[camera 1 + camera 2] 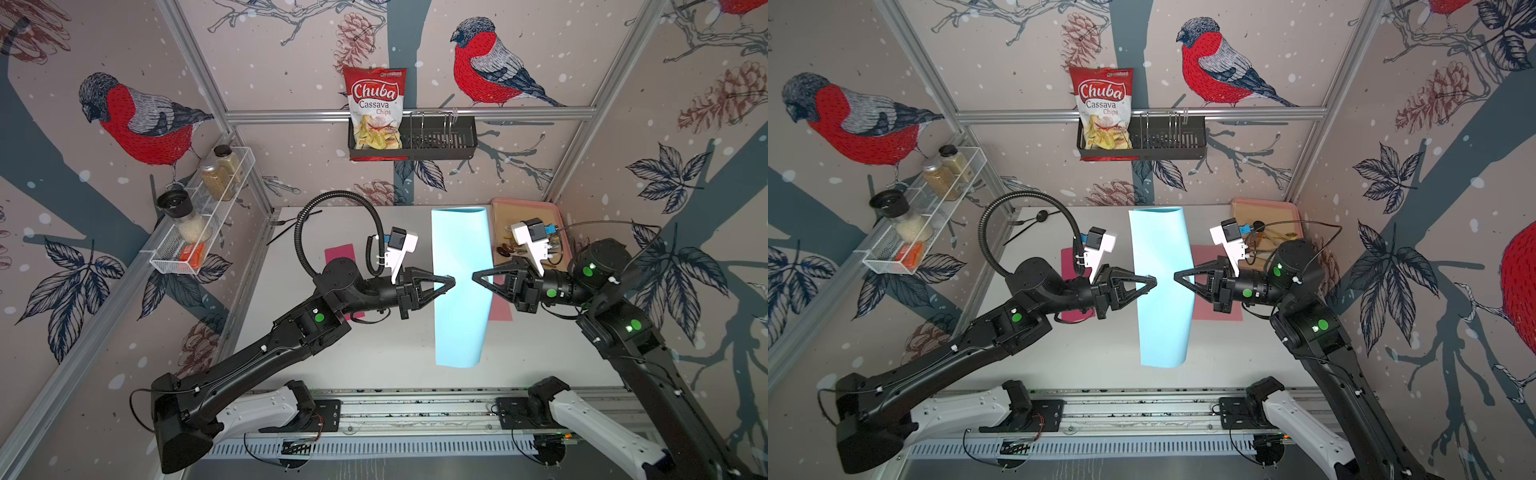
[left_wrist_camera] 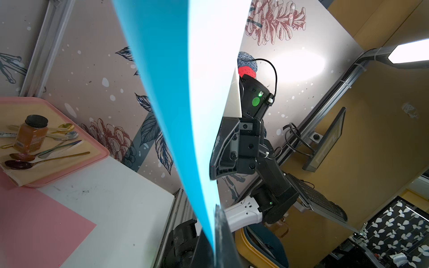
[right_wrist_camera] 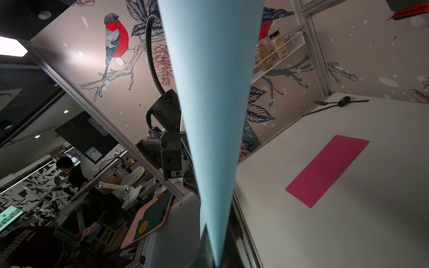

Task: Fold the rectangular paper in half along the long edge
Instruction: Fold the paper.

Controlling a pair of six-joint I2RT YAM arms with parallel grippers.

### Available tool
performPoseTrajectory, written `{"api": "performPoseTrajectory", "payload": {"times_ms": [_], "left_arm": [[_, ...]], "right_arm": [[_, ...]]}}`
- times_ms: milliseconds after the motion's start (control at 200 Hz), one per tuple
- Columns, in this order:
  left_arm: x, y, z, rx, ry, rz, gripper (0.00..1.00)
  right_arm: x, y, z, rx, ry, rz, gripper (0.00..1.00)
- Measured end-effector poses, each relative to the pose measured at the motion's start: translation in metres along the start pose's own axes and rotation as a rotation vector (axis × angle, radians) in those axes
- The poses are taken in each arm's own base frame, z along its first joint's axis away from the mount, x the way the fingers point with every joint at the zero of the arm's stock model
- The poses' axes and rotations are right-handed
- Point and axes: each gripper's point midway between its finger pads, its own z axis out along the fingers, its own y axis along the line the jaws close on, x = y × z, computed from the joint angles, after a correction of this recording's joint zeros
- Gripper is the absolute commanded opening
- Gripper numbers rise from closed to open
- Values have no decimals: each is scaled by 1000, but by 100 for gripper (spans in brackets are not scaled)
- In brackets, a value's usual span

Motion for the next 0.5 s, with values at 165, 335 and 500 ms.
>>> {"api": "performPoseTrajectory", "payload": {"times_ms": [165,335,500], "left_arm": [[0,-1,-1,-2,2,2,0],[-2,-3,-2,0,-2,6,0],[-2,-3,-2,0,-1,7,0]], "right_arm": [[1,0,-2,4,6,-1,0],[3,2,-3,-3,12,-1,1],[3,8,-5,-13,13,-5,1]]}}
